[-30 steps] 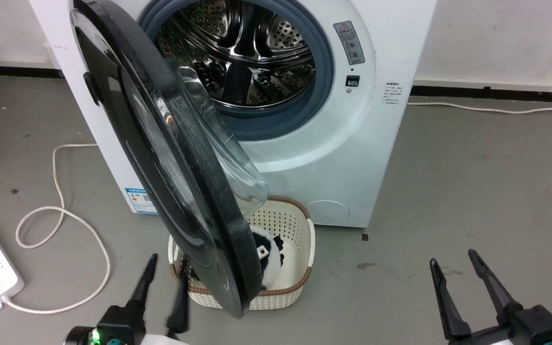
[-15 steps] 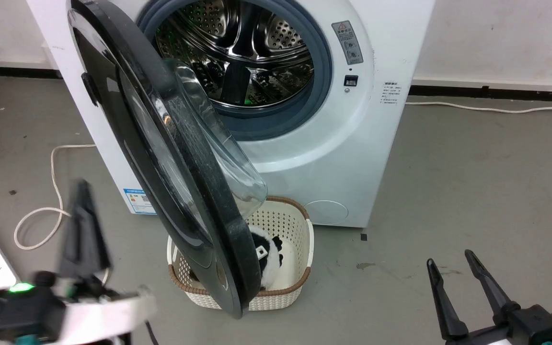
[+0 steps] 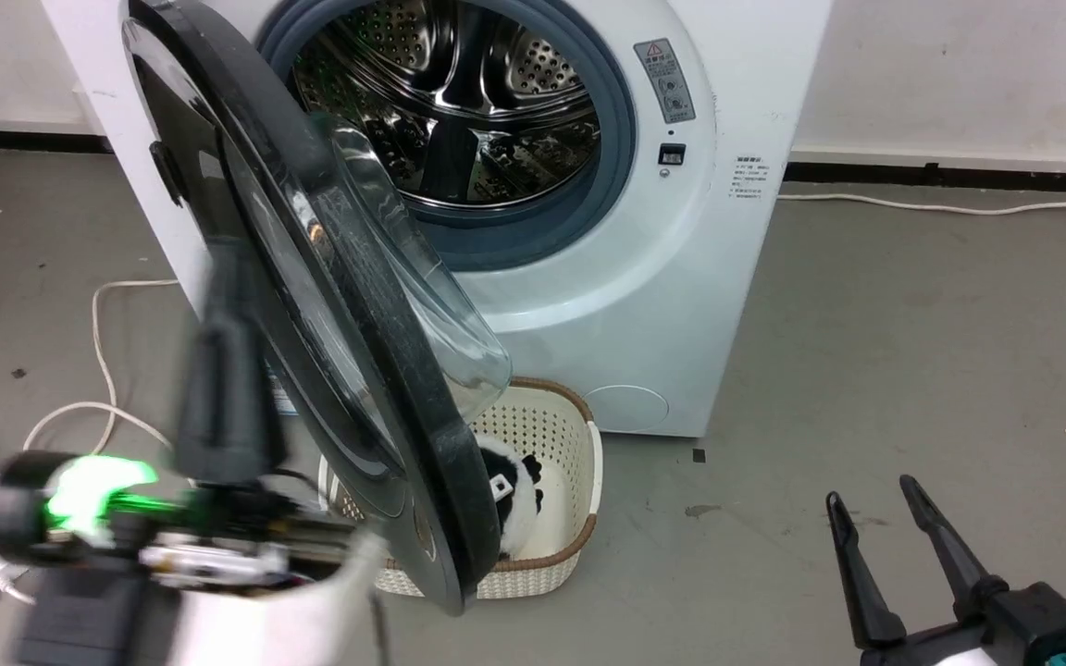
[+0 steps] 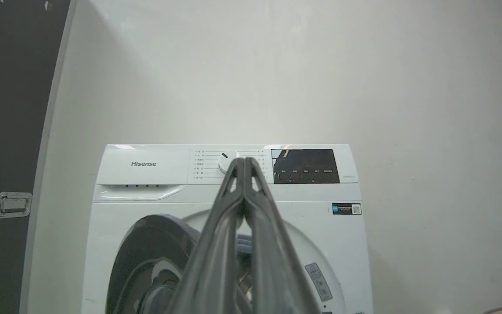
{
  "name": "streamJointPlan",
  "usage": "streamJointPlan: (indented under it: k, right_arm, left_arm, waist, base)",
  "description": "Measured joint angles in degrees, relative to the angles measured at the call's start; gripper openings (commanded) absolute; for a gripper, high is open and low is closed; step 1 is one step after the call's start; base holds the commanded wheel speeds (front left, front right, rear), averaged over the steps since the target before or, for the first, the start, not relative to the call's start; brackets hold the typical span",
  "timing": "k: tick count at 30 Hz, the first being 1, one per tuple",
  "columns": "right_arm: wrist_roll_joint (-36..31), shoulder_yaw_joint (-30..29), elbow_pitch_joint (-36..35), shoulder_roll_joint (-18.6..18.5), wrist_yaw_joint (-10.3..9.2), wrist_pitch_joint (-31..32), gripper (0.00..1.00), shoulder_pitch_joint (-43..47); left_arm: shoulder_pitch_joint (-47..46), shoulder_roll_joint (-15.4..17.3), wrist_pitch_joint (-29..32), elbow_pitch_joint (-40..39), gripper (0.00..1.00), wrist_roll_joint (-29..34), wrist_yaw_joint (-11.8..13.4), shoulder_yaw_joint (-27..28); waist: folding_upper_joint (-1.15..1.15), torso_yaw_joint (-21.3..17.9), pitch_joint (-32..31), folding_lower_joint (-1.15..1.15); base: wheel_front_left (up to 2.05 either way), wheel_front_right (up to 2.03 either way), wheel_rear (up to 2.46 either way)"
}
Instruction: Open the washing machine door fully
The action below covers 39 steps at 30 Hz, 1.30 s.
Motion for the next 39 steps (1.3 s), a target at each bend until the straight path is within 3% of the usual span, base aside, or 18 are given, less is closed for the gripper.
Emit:
streamJointPlan:
  k: [7,16,20,26,39]
  right_arm:
    - [0.48,-0.05,0.0,0.0,0.0,0.0,1.0,-0.26]
    - [0.96,0.13,0.23,0.01,0.0,0.0,1.0,-0.32]
    - [1.0,0.33,0.37,0.01,0.0,0.0,1.0,-0.53]
    - [1.0,0.23,0.63,0.01,0.0,0.0,1.0,-0.55]
    - [1.14,-0.34,1.35,0.04,0.0,0.0,1.0,-0.18]
  left_arm:
    - [2.04,-0.07,0.01,5.77,0.0,0.96,-3.16,-10.58]
    - [2.85,-0.13,4.06,16.31,0.0,0.66,-3.46,-19.13]
    - [3.88,-0.12,7.72,23.51,0.0,-1.19,-2.61,-19.05]
    - [3.81,-0.09,7.83,30.31,0.0,-2.46,-0.42,-16.21]
    - [4.78,1.14,5.53,34.16,0.0,-4.3,0.2,-14.64]
  waist:
    - [0.0,-0.13,0.59,0.0]
    - [0.0,-0.67,1.69,0.0]
    - [0.0,-1.01,2.2,0.0]
    - [0.0,-0.88,2.41,0.0]
    - [0.0,4.06,0.71,0.0]
  base:
    - [0.0,0.0,0.0]
    - [0.0,0.0,0.0]
    - [0.0,0.0,0.0]
    - [0.0,0.0,0.0]
    - [0.0,0.0,0.0]
